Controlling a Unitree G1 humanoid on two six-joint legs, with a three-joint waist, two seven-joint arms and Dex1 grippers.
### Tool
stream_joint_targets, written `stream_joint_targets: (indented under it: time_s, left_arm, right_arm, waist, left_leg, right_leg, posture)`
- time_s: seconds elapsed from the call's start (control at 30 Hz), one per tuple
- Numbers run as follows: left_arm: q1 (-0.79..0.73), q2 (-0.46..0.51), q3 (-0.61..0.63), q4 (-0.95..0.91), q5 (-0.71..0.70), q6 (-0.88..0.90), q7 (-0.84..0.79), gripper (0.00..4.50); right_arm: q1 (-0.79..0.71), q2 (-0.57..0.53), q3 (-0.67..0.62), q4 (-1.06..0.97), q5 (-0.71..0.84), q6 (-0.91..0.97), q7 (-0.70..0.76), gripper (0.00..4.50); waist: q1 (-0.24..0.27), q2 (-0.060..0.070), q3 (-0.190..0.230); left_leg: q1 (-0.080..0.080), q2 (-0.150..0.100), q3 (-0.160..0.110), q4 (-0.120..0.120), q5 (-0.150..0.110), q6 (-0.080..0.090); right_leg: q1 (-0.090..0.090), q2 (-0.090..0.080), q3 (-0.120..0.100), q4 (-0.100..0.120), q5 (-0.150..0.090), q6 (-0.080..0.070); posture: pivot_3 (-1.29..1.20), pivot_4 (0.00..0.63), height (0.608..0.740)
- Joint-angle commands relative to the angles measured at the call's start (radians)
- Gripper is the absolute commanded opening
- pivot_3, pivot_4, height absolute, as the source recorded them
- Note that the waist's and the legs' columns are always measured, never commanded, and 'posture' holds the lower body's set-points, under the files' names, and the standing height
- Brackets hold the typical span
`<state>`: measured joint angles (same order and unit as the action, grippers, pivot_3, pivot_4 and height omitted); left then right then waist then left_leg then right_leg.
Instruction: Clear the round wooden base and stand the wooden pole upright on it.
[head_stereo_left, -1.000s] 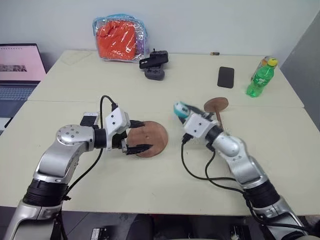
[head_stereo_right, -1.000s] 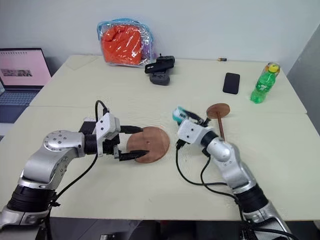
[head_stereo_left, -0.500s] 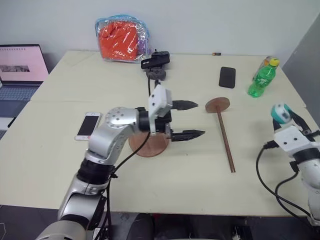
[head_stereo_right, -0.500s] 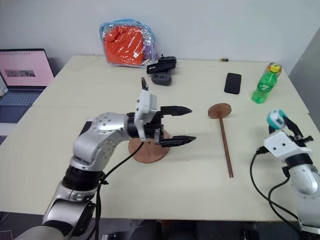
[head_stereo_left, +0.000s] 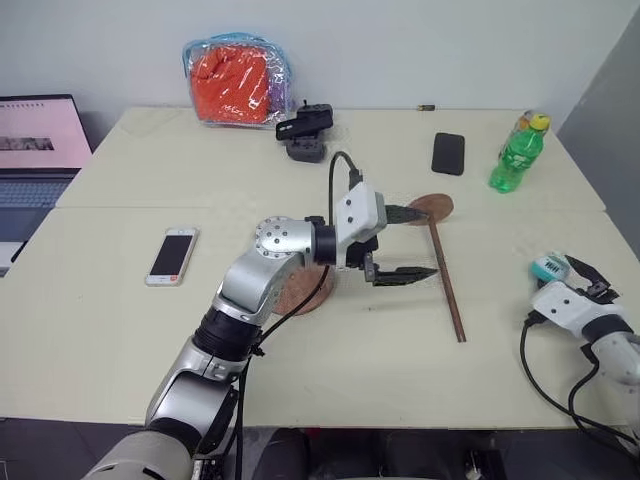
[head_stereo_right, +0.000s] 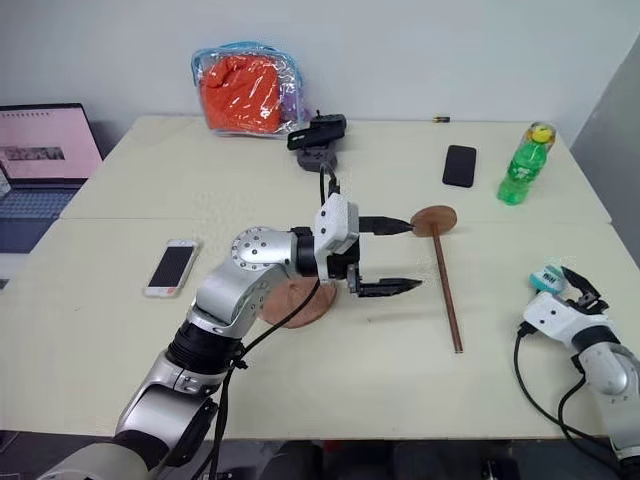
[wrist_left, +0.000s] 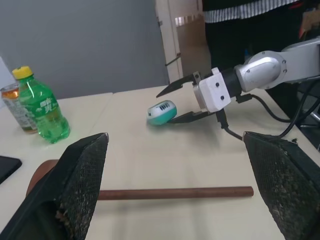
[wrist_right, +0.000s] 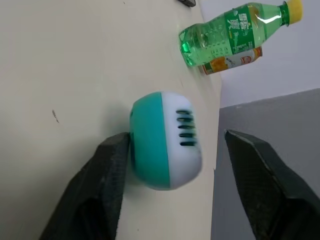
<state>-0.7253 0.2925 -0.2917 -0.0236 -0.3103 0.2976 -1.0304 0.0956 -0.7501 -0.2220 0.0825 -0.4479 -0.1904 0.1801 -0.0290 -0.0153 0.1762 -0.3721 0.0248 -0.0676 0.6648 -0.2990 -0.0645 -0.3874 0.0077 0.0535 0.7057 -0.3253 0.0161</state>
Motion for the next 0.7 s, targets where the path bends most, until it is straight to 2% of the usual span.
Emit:
stream_joint_targets:
  time_s: [0.03,0.07,0.1,0.33,0.4,0.5,0.6,0.7]
  left_arm:
    - [0.005,0.003,0.015,-0.025,-0.002,-0.01,0.004,4.5]
    - [0.008,0.006,0.017,-0.028,-0.003,-0.009,0.003,4.5]
    - [0.01,0.01,0.022,-0.031,-0.006,-0.005,0.004,4.5]
    - [0.016,0.076,0.076,-0.042,-0.031,0.026,-0.012,4.5]
    - [0.018,0.142,0.104,-0.041,-0.027,0.027,-0.043,4.5]
    - [0.035,0.252,0.146,-0.036,-0.028,0.029,-0.086,4.5]
    - [0.061,0.362,0.188,-0.022,-0.014,0.029,-0.125,4.5]
    - [0.119,0.534,0.247,0.035,0.015,-0.005,-0.206,4.5]
  right_arm:
    - [0.067,-0.019,-0.071,-0.102,0.041,0.037,0.035,4.11]
    - [0.089,-0.016,-0.083,-0.123,0.045,0.039,0.036,4.41]
    - [0.124,-0.008,-0.1,-0.157,0.056,0.032,0.04,4.46]
    - [0.324,0.047,-0.177,-0.348,0.125,-0.046,0.063,4.46]
    - [0.373,0.066,-0.198,-0.409,0.201,-0.096,0.096,4.46]
    - [0.384,0.075,-0.237,-0.516,0.353,-0.069,0.173,4.46]
    - [0.366,0.043,-0.276,-0.588,0.481,0.021,0.264,4.46]
    - [0.278,-0.04,-0.271,-0.653,0.598,0.178,0.355,4.46]
  waist:
    - [0.004,0.0,0.0]
    - [0.004,0.0,0.0]
    - [0.004,0.0,0.0]
    - [-0.001,0.0,0.0]
    - [-0.004,0.0,0.0]
    - [-0.011,0.0,0.0]
    - [-0.01,0.0,0.0]
    - [-0.014,-0.002,0.001]
  left_leg:
    - [0.0,0.0,0.0,0.0,0.0,0.0]
    - [0.0,0.0,0.0,0.0,0.0,0.0]
    - [0.0,0.0,0.0,0.0,0.0,0.0]
    - [0.0,0.0,0.0,0.0,0.0,0.0]
    - [0.002,0.0,0.0,0.0,0.0,0.0]
    - [0.005,0.003,0.003,-0.002,0.0,0.0]
    - [0.007,0.003,0.005,-0.002,0.0,0.001]
    - [0.008,0.003,0.006,-0.001,-0.001,0.001]
  right_leg:
    - [0.0,0.0,0.0,0.0,0.0,0.0]
    - [0.0,0.0,0.0,0.0,0.0,0.0]
    - [0.0,0.0,0.0,0.0,0.0,0.0]
    - [0.0,0.0,0.0,0.0,0.0,0.0]
    - [0.001,0.0,0.001,0.001,0.0,0.0]
    - [0.001,0.004,0.004,0.002,0.0,0.0]
    - [0.001,0.004,0.007,0.004,0.0,0.0]
    - [0.002,0.004,0.008,0.005,0.0,0.0]
  posture:
    - [0.0,0.15,0.74]
    - [0.0,0.15,0.74]
    - [0.0,0.15,0.74]
    - [0.0,0.15,0.74]
    - [0.0,0.15,0.74]
    - [0.0,0.15,0.74]
    - [0.0,0.15,0.74]
    - [0.0,0.15,0.74]
